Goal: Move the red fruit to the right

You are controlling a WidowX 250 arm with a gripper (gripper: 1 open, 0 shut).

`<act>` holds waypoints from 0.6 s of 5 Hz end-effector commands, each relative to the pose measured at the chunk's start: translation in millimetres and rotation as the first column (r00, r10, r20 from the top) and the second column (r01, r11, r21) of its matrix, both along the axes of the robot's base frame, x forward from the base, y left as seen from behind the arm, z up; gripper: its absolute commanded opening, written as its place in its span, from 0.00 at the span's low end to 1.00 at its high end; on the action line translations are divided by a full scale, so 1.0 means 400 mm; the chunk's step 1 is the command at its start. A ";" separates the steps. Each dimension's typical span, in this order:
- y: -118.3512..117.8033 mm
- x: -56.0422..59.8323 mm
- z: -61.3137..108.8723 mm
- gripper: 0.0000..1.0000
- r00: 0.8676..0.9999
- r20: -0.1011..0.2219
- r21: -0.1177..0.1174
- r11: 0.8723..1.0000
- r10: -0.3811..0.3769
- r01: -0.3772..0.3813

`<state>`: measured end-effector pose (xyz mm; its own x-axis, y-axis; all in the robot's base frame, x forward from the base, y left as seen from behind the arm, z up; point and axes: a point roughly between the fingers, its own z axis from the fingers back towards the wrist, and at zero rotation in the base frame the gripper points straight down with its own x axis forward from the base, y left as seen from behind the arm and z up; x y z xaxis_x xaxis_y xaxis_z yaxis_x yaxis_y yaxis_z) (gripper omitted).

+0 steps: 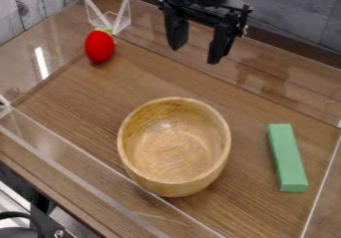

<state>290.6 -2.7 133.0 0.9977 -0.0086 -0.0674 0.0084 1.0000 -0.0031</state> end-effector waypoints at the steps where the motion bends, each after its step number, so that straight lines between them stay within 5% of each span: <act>1: 0.004 -0.015 -0.007 1.00 0.999 -0.027 -0.001 0.999 0.036 -0.036; 3: 0.167 0.013 -0.011 1.00 0.985 -0.001 0.004 0.985 0.172 -0.172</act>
<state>285.7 65.6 113.3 0.9736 0.1865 -0.1316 -0.1884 0.9821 -0.0015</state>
